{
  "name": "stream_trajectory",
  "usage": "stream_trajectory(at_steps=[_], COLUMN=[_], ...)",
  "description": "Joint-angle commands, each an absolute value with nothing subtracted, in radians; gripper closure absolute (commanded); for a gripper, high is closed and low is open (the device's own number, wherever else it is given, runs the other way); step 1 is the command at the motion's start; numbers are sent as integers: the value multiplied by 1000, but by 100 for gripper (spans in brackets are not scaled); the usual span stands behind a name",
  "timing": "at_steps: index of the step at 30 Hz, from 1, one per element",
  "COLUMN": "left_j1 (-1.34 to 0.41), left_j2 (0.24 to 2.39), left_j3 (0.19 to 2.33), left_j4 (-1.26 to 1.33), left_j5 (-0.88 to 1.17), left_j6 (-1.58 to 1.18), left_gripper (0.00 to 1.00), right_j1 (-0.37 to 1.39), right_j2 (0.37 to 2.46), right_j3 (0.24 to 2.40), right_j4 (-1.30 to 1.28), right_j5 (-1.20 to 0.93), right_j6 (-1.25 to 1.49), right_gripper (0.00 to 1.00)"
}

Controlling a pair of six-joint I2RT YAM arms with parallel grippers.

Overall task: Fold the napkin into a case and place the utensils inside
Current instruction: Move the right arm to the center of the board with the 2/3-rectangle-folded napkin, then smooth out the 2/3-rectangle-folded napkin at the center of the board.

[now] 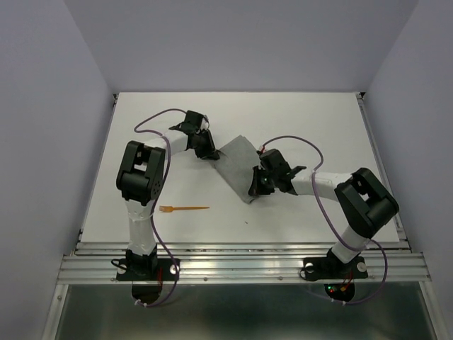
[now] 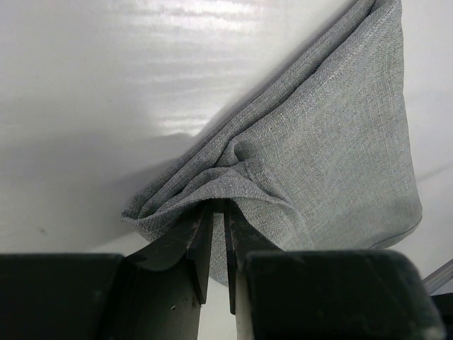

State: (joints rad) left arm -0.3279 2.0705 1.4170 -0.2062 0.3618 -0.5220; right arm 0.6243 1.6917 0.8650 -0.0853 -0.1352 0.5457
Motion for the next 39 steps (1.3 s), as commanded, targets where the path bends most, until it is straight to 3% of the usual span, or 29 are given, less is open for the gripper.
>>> stream_trajectory(at_steps=[1, 8, 17, 32, 39], left_j1=[-339, -376, -393, -411, -413], left_j2=[2000, 1973, 2002, 1974, 1982], left_j3=[1350, 1319, 1347, 1405, 1431], left_j4=[-250, -242, -249, -284, -308], left_j5=[319, 322, 321, 344, 350], left_j6=[-474, -468, -480, -472, -456], left_gripper=[76, 76, 76, 76, 76], right_j1=[667, 736, 736, 716, 666], right_j2=[1680, 1594, 1505, 1882, 2022], right_j3=[779, 753, 959, 1370, 1460], right_j4=[-251, -328, -388, -295, -275], right_j5=[-103, -68, 63, 18, -23], right_j6=[587, 624, 595, 551, 572], right_gripper=[99, 99, 99, 99, 99])
